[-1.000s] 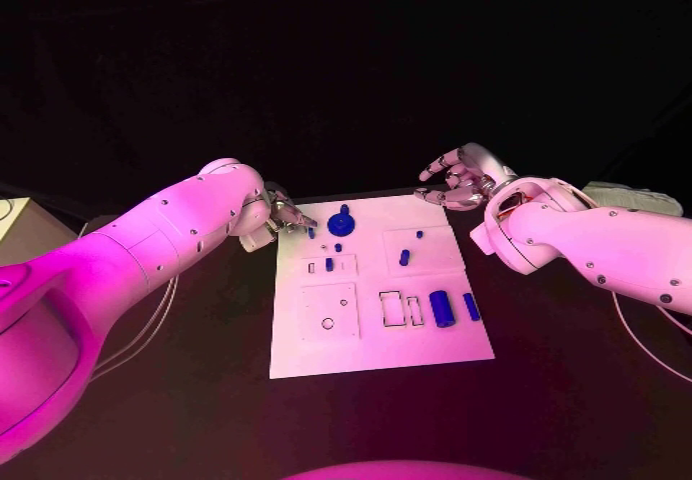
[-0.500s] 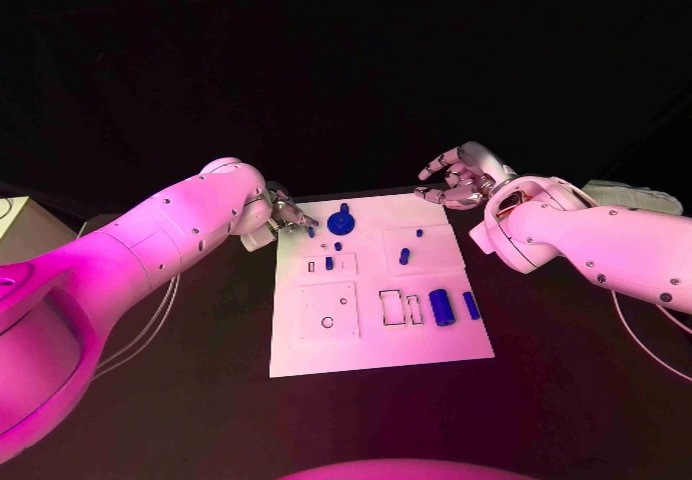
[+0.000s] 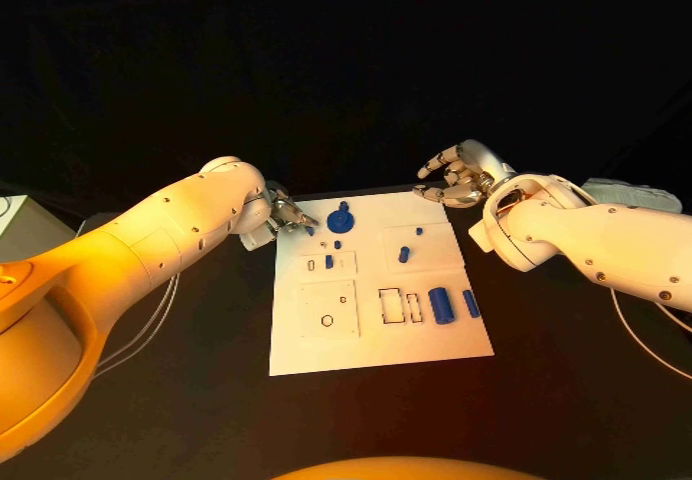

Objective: Assemble the parts on the task board

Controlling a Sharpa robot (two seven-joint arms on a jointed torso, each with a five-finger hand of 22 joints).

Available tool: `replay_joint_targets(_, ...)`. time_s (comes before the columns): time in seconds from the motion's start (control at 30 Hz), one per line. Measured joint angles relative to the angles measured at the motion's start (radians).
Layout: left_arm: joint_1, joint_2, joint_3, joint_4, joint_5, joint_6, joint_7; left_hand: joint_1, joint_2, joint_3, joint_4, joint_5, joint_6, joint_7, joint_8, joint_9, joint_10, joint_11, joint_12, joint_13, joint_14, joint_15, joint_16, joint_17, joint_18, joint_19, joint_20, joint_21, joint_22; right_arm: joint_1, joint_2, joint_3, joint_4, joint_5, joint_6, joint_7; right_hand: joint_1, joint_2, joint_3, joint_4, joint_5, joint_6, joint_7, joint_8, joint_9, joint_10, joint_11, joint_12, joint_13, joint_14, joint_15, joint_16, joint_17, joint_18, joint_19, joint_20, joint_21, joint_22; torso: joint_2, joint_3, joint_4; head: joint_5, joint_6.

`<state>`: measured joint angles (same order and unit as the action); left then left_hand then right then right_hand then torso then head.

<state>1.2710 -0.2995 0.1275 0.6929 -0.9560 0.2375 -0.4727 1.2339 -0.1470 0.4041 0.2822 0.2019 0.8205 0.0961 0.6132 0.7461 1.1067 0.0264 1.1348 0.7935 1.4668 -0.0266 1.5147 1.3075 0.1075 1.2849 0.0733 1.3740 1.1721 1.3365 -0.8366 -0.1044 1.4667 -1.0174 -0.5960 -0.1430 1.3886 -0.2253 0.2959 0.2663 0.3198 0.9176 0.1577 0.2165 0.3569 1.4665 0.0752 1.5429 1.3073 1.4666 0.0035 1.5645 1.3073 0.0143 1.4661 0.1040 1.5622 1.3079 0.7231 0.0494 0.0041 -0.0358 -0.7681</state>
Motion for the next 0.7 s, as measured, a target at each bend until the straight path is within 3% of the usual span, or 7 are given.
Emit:
replay_joint_targets(0.33,0.000,0.001,-0.001,-0.004,0.003,0.002,0.004,0.065,0.008,0.062,-0.023,-0.001,0.004,-0.003,0.000,0.002,0.003,-0.003,0.000,-0.004,0.000,-0.007,0.004,0.000,0.000,0.000,0.000,0.000,0.003,0.000,0.001,0.000,0.000,0.000,0.000,0.000,0.000,0.000,0.000,0.000,0.000,0.000,0.000,0.000,0.000,0.000,0.000,0.000,0.000,0.000,0.000,0.000,0.000,0.000,0.000,0.000,0.000,0.000,0.000,0.0004,0.0003,-0.002,-0.004)
replay_joint_targets(0.7,0.001,0.001,-0.002,-0.012,0.009,0.002,0.010,0.086,0.016,0.131,-0.043,-0.003,0.003,-0.003,-0.006,0.004,0.003,-0.003,-0.005,-0.007,0.000,-0.007,0.004,0.000,0.000,0.000,0.000,0.000,0.004,0.000,0.001,0.000,0.000,-0.001,0.000,0.000,0.000,0.000,0.000,0.000,0.000,0.000,0.000,0.000,0.000,0.000,0.000,0.000,0.000,0.000,0.000,0.000,0.001,0.000,0.000,0.000,0.000,0.000,0.000,0.0011,0.0000,-0.003,-0.004)
